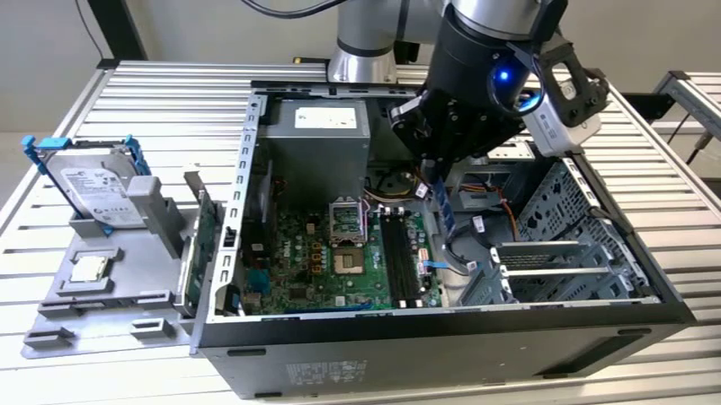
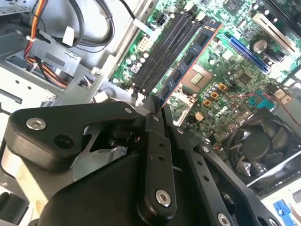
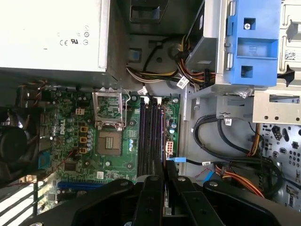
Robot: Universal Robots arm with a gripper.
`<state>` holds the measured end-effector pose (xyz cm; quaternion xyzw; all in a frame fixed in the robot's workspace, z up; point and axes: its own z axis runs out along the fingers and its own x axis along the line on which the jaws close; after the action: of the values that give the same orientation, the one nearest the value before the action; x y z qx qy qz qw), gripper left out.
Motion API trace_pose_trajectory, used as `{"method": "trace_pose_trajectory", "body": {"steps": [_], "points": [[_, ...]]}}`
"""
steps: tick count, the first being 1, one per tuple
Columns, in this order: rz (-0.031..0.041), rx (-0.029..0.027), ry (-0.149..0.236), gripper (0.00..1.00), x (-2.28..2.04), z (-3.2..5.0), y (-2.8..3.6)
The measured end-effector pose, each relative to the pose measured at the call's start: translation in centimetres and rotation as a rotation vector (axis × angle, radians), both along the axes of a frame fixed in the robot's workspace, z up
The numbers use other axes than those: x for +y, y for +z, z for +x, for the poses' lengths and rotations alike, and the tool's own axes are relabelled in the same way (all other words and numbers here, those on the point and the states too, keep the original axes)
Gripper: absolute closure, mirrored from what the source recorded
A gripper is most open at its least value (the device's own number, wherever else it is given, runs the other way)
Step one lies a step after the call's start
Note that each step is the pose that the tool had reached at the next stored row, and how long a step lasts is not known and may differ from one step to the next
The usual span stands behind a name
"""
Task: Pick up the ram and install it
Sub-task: 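Insert the ram into the slot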
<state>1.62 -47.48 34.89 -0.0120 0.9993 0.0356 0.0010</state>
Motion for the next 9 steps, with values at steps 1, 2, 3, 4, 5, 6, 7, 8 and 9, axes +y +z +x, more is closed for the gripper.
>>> {"method": "trace_pose_trajectory", "body": {"steps": [1,2,3,4,5,6,7,8,9], "points": [[0.0000,-0.0057,0.000,1.00,0.00,0.00,-0.03],[0.0000,-0.0070,0.000,1.00,0.00,0.00,-0.05],[0.0000,-0.0070,0.000,1.00,0.00,0.00,-0.05],[0.0000,-0.0071,0.000,1.00,0.00,0.01,-0.05],[-0.0001,-0.0071,0.000,1.00,0.00,0.01,-0.05],[0.0000,-0.0071,0.000,1.00,0.00,0.00,-0.05],[0.0000,-0.0071,0.000,1.00,0.00,0.00,-0.06],[0.0001,-0.0071,0.000,1.00,0.00,0.00,-0.06],[0.0002,-0.0072,0.000,1.00,0.00,0.00,-0.10]]}}
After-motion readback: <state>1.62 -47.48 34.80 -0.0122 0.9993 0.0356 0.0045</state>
